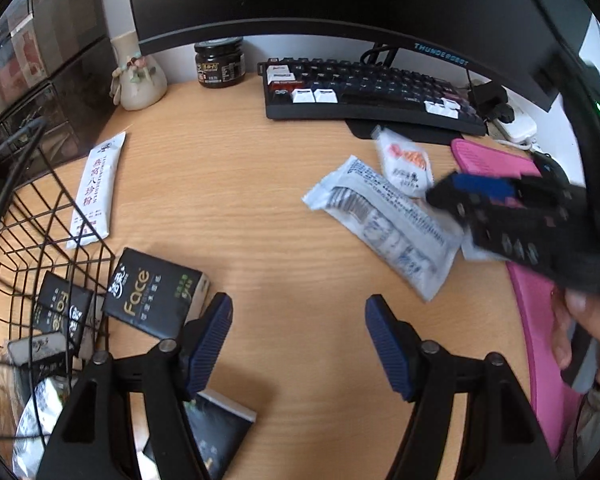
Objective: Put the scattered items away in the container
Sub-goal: 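Grasp a Face tissue pack with the right gripper while the left reaches the white bread bag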
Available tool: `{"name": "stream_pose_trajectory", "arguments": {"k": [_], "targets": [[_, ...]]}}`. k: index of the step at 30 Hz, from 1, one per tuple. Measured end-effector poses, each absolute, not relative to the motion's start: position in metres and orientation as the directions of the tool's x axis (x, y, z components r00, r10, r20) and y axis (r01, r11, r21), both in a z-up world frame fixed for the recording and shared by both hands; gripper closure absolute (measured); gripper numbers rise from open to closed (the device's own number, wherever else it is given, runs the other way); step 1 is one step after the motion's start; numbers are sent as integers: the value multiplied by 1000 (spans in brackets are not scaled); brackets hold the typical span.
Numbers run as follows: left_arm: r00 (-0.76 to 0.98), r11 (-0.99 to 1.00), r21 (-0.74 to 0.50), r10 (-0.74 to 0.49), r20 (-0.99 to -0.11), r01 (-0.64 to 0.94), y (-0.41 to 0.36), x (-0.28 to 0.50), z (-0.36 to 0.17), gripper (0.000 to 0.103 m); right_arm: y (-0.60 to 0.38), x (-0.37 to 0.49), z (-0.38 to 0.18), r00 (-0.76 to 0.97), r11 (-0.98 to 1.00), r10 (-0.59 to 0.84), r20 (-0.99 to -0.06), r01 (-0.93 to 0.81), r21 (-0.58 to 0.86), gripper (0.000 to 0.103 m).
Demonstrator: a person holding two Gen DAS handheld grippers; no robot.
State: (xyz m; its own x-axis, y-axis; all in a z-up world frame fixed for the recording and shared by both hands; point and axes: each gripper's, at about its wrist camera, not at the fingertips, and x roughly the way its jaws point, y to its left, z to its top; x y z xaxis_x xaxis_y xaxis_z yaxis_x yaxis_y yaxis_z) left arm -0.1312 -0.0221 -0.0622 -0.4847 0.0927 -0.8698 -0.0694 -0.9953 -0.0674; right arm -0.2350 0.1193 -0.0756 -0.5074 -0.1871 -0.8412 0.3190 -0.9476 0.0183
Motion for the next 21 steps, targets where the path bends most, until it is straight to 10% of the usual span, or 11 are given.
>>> {"name": "stream_pose_trajectory", "arguments": {"k": [21], "targets": [[-480, -993, -67, 104, -871, -93, 10, -148, -57, 30, 157, -138, -55, -466, -946, -267, -843, 294, 137, 64]]}}
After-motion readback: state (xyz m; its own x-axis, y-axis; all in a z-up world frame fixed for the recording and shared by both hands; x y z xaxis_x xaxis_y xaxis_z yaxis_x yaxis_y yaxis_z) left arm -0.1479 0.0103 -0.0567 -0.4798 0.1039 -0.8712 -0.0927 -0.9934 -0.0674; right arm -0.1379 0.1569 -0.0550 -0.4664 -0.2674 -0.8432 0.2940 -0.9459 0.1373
